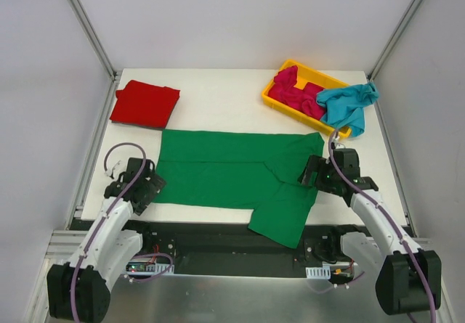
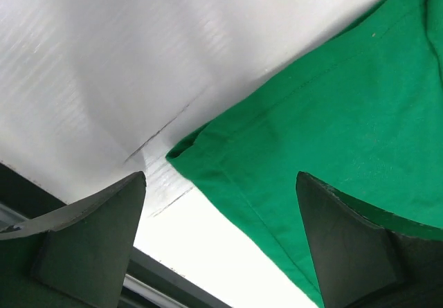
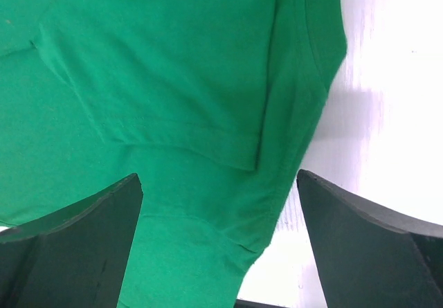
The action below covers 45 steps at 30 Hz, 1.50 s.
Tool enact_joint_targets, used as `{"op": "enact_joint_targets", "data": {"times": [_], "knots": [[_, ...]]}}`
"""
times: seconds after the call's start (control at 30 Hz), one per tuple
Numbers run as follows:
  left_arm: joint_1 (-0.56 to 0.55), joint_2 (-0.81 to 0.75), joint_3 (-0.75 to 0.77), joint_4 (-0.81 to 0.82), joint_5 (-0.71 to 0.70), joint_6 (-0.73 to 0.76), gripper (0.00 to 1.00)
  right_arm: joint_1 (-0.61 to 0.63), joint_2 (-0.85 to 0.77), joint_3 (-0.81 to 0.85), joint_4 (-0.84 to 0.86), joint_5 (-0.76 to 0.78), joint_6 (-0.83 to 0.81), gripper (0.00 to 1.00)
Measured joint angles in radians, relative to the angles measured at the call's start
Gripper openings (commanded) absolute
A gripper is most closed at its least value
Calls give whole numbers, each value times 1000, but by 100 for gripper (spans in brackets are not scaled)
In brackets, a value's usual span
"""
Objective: Fold and stack the t-shirts
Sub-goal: Fold the flattened tshirt in 1/3 of the way, then grap the side of the flattened tshirt closest away from the robot with both arms
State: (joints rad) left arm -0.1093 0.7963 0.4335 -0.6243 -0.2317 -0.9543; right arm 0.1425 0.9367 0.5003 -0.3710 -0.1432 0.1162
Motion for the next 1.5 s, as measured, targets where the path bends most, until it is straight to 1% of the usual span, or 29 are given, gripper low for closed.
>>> {"op": "enact_joint_targets", "data": {"times": [0.03,0.1,0.23,0.37,0.5,0.67,0.73,0.83,0.93,0.97,1.03,1.1,1.13,1.23,1.3,1.43,1.5], "knots": [[0,-31,-18,-14,-2,-14,84,0,-23,-25,1,0,0,96],[0,-71,-30,-33,-4,-40,74,0,-58,-55,1,0,2,96],[0,-87,-31,-49,-14,-82,60,0,-79,-57,12,0,2,96],[0,-51,-38,-63,-15,-120,52,0,-79,-57,18,-1,3,96],[0,-3,-41,-71,-26,-143,48,0,-74,-57,18,-4,3,96],[0,3,-43,-67,-59,-161,34,0,-71,-57,18,-3,3,96],[0,4,-48,-56,-65,-159,34,0,-70,-57,18,-3,3,96],[0,5,-52,-34,-65,-147,36,0,-66,-57,18,-3,3,96],[0,9,-54,-10,-65,-132,36,0,-56,-57,17,-4,3,96],[0,9,-55,-4,-65,-130,33,0,-53,-57,17,-4,3,96],[0,13,-55,8,-65,-126,23,0,-51,-57,17,-3,3,96],[0,19,-56,17,-64,-123,6,0,-51,-57,17,-4,3,96],[0,24,-56,22,-63,-119,0,0,-51,-57,17,-4,3,96],[0,27,-57,31,-58,-105,0,9,-51,-57,15,-2,2,96],[0,27,-57,37,-56,-90,0,61,-51,-55,5,28,-5,96],[0,13,-57,43,-54,-52,0,277,-45,-16,-48,124,-28,99],[0,-4,-57,44,-54,-39,0,397,-33,35,-108,192,-14,95]]}}
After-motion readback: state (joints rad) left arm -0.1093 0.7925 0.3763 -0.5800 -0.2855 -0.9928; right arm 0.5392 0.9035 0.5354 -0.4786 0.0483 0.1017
